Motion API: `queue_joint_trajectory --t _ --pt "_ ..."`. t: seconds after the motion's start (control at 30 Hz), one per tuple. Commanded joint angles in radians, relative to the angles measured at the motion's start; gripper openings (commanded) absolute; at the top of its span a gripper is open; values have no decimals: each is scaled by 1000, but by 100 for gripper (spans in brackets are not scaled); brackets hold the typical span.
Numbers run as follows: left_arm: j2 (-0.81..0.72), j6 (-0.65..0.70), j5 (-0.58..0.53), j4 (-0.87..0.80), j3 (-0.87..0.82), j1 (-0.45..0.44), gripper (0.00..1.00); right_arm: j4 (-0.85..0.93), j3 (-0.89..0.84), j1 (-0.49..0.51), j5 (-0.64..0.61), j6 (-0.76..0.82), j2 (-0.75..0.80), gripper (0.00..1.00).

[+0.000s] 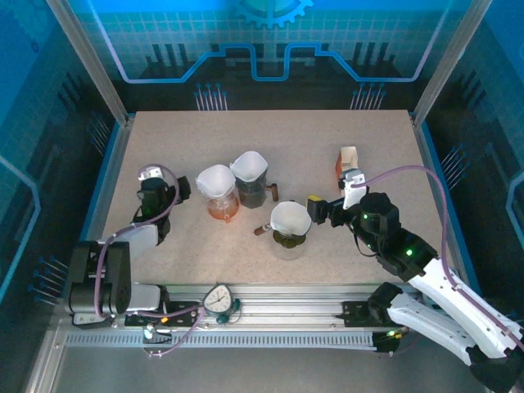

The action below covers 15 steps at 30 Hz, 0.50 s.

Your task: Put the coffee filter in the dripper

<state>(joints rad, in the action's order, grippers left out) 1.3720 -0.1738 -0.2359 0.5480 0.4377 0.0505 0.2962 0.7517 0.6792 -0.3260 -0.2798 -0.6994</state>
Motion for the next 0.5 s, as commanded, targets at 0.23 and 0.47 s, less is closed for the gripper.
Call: queue_joint_trajectory --t 0.23,0.47 --pt "104 114 180 232 -20 -8 99 -32 -24 -18 -16 13 26 100" --pt "170 114 185 410 -81 -7 99 -87 -44 -22 -46 24 5 100"
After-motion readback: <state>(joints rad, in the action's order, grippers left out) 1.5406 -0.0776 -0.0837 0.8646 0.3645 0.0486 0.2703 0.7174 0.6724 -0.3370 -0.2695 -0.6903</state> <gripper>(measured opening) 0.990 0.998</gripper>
